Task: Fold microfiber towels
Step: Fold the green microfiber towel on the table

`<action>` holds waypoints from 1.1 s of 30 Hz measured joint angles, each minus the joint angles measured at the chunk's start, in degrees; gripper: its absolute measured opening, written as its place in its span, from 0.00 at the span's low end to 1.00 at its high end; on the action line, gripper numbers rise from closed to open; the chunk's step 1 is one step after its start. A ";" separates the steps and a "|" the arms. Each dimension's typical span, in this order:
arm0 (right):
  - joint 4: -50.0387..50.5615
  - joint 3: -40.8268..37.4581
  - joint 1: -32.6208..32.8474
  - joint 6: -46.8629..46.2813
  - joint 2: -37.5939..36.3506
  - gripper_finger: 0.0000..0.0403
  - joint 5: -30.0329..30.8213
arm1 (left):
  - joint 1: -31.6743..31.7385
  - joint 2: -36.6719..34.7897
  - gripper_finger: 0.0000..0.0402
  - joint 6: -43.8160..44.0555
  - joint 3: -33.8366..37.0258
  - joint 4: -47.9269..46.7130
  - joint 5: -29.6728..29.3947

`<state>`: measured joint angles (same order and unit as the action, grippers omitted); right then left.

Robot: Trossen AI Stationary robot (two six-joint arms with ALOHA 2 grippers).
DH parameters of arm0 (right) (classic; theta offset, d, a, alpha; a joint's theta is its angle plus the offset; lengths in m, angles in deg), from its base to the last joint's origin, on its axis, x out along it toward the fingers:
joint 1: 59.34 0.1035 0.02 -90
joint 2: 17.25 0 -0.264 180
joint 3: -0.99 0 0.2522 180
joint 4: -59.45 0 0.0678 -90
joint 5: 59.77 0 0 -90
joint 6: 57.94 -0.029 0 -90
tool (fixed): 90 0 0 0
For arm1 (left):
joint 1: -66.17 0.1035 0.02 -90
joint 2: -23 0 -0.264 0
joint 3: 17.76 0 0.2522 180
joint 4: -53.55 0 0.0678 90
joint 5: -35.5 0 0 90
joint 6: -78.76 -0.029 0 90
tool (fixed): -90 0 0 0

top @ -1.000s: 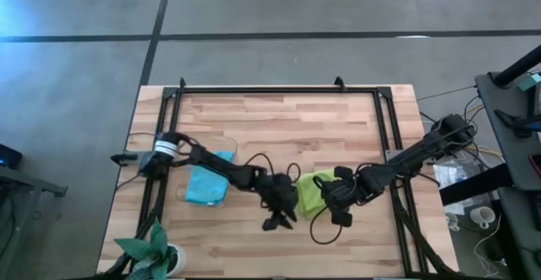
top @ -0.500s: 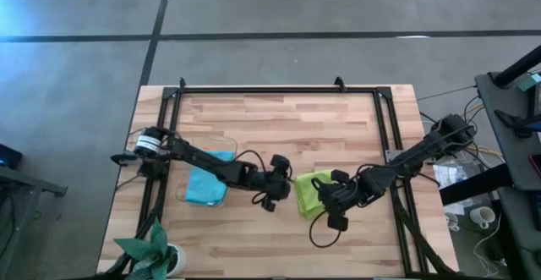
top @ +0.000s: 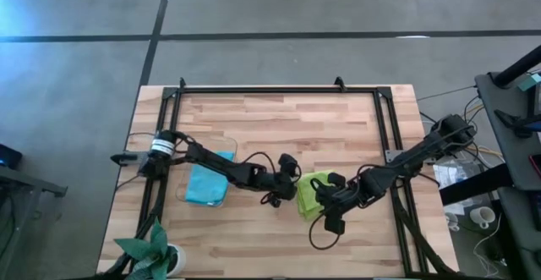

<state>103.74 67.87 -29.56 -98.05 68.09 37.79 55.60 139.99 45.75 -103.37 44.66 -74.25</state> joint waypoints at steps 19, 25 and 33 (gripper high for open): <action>-0.92 0.00 0.98 0.00 0.00 0.34 0.43 | 0.85 0.08 0.49 -21.19 2.17 3.05 0.39; -0.97 0.00 2.13 -0.42 0.00 0.34 0.43 | 0.85 0.08 0.49 -21.33 2.26 7.10 3.41; -1.08 0.00 2.73 -1.46 -0.04 0.34 0.50 | 0.83 3.23 0.49 -21.81 2.48 12.45 1.93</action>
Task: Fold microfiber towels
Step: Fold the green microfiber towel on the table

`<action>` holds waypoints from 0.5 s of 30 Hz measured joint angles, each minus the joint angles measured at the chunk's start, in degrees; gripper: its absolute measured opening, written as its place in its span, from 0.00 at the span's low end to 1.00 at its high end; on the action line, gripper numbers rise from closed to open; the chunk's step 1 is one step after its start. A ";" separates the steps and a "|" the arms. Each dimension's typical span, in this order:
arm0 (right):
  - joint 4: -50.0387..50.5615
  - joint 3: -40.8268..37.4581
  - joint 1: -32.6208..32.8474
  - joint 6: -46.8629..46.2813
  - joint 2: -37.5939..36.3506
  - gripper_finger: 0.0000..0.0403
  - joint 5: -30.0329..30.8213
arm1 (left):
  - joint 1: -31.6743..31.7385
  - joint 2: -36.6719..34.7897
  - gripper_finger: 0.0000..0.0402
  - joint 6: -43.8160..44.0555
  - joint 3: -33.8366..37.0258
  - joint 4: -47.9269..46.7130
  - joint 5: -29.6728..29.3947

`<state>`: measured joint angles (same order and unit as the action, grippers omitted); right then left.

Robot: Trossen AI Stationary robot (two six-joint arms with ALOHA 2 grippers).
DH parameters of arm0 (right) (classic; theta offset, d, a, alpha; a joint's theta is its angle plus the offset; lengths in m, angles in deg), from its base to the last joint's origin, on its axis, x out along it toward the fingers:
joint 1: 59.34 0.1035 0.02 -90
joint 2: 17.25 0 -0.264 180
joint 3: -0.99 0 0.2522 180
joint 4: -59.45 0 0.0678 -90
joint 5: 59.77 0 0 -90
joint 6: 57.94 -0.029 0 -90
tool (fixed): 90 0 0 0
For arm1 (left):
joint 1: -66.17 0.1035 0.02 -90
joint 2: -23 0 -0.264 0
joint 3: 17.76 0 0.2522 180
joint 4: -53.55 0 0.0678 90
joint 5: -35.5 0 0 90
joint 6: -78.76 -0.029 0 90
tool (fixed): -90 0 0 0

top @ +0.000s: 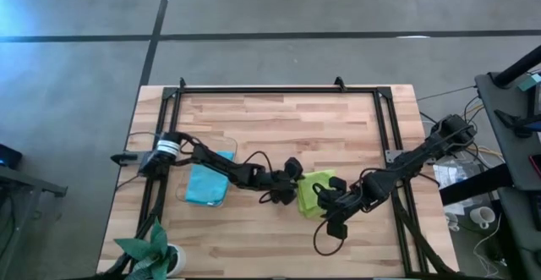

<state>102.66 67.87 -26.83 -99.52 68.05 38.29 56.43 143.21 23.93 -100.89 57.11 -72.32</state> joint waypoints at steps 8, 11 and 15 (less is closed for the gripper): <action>-0.27 0.00 0.13 -0.23 0.04 0.34 0.58 | -0.28 0.91 0.49 0.28 -0.80 2.64 -0.22; -0.08 0.00 0.13 -0.44 0.04 0.34 0.58 | -0.40 0.61 0.49 0.58 -0.80 1.78 -0.51; 0.02 0.00 0.13 -0.44 0.04 0.34 0.58 | -1.82 0.14 0.49 7.83 -5.14 -10.92 -4.57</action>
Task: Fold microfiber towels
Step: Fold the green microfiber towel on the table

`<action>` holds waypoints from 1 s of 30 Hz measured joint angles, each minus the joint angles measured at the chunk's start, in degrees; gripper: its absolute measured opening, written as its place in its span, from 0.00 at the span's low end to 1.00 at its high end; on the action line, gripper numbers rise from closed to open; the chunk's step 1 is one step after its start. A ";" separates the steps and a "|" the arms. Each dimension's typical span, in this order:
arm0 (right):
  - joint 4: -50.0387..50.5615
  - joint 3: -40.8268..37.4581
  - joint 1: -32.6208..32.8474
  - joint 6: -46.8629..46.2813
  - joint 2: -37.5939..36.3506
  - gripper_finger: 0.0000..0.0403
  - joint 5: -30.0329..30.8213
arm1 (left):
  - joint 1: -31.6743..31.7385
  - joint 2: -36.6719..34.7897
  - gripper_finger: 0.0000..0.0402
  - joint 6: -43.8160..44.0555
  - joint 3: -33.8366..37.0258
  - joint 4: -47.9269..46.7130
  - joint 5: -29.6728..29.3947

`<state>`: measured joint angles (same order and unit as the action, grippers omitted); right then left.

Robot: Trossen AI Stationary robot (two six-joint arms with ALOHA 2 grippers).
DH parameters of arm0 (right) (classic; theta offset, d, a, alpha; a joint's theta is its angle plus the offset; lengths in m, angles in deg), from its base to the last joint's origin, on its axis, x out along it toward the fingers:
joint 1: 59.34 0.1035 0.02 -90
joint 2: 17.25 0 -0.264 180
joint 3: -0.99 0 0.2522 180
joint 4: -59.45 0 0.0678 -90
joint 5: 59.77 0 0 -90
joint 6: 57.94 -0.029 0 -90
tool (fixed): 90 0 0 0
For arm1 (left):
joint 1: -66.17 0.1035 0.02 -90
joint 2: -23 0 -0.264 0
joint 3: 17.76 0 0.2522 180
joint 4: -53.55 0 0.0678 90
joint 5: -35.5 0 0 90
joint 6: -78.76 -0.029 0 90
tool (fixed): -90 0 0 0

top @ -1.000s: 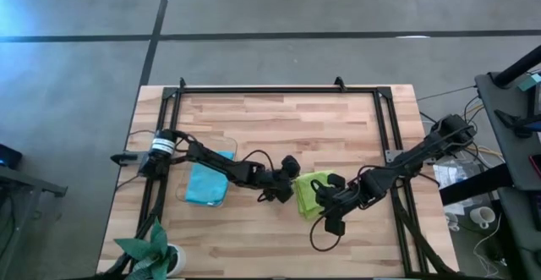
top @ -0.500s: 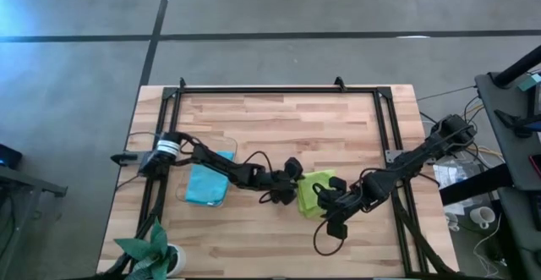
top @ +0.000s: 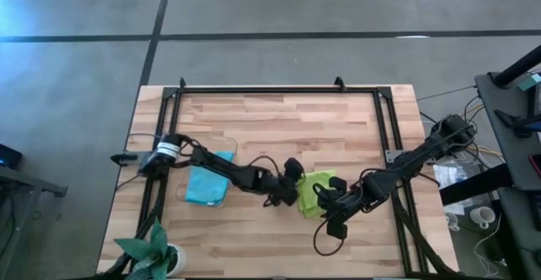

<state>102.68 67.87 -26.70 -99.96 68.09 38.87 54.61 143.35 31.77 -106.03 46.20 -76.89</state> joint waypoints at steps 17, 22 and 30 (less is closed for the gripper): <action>0.27 0.00 0.35 1.94 0.04 0.34 0.52 | -0.40 0.44 0.49 -8.32 -3.75 -6.47 -4.67; 0.29 -0.20 0.08 1.98 0.04 0.34 1.78 | -0.38 0.44 0.49 -9.24 -2.95 -3.37 -3.46; 0.27 -0.28 -0.01 1.95 0.07 0.34 1.95 | 1.39 0.44 0.44 -7.37 -2.10 -0.52 -2.86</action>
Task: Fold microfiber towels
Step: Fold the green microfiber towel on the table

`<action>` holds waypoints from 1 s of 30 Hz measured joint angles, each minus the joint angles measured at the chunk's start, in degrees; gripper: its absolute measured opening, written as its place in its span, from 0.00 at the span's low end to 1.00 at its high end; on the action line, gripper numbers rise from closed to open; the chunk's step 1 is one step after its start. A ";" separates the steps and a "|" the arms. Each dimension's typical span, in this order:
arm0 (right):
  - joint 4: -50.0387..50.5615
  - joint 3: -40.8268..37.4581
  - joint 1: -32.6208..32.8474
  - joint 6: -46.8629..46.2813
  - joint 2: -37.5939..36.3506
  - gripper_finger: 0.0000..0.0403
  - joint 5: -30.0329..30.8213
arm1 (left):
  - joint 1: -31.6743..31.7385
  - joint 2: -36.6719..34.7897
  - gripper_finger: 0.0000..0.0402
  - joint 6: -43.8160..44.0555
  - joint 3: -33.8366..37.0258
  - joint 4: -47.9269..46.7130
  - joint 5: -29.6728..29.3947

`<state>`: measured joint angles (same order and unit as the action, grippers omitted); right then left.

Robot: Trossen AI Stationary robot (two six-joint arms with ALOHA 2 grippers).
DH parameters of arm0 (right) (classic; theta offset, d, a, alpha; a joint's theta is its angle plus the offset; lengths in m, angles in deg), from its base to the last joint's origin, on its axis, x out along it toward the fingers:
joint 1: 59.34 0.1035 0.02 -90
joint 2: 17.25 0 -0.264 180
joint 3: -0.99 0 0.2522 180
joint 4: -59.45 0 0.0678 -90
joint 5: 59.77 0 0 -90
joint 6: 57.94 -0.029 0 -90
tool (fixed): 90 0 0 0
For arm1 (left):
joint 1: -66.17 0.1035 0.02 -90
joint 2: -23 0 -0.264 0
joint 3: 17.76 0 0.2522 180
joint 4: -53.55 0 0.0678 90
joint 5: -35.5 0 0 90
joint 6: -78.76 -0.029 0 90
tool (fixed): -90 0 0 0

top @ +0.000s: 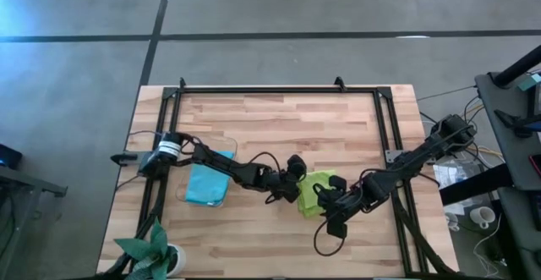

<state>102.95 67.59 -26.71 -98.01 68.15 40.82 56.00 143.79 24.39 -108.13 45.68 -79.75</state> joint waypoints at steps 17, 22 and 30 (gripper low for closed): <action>4.31 -0.04 0.12 -1.24 -0.02 0.34 3.12 | 2.93 -2.38 0.00 14.90 -0.33 -0.68 -0.88; 4.24 -0.05 0.10 -0.86 -0.01 0.34 5.54 | 7.56 -2.89 0.00 23.15 0.10 -2.94 8.54; 3.30 -2.68 -1.83 -0.55 0.00 0.34 15.66 | 15.43 -2.86 0.00 29.84 2.06 -2.07 20.46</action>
<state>106.26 64.91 -28.54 -98.56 68.15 56.48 71.43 140.92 54.23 -106.07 43.61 -59.29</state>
